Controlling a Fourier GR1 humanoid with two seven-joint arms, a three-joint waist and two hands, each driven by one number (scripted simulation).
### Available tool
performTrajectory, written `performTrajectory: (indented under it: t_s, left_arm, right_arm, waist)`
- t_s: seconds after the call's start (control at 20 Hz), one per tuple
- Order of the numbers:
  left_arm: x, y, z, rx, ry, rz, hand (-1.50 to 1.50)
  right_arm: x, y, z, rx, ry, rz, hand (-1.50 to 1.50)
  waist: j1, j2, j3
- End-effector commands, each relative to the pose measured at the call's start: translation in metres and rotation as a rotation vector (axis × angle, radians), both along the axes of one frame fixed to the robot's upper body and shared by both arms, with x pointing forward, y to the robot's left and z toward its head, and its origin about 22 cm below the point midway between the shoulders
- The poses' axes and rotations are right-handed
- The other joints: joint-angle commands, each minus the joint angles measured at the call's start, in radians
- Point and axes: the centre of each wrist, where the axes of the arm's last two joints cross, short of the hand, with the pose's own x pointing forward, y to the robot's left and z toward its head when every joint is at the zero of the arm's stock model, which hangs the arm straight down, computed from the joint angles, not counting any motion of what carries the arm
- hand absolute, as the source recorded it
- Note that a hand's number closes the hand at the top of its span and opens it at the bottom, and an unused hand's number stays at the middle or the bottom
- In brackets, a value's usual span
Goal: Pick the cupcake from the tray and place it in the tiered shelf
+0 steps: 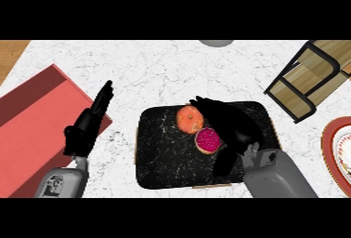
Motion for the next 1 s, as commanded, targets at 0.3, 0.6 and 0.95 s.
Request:
performTrajectory:
  t_s: [0.3, 0.6, 0.95]
  left_arm:
    - [0.000, 0.010, -0.004, -0.011, 0.039, 0.011, 0.00]
    - [-0.008, -0.002, -0.010, -0.014, 0.028, 0.009, 0.00]
    - [0.007, 0.002, -0.008, -0.031, 0.028, 0.017, 0.00]
  right_arm:
    - [0.002, -0.011, -0.013, -0.005, 0.024, 0.019, -1.50]
    - [-0.003, -0.010, -0.036, -0.002, 0.024, 0.030, -1.50]
    - [-0.006, -0.021, -0.064, -0.114, 0.015, 0.126, 1.50]
  waist:
    - [0.000, 0.002, -0.003]
    - [-0.001, 0.002, -0.003]
    - [-0.003, 0.003, -0.003]
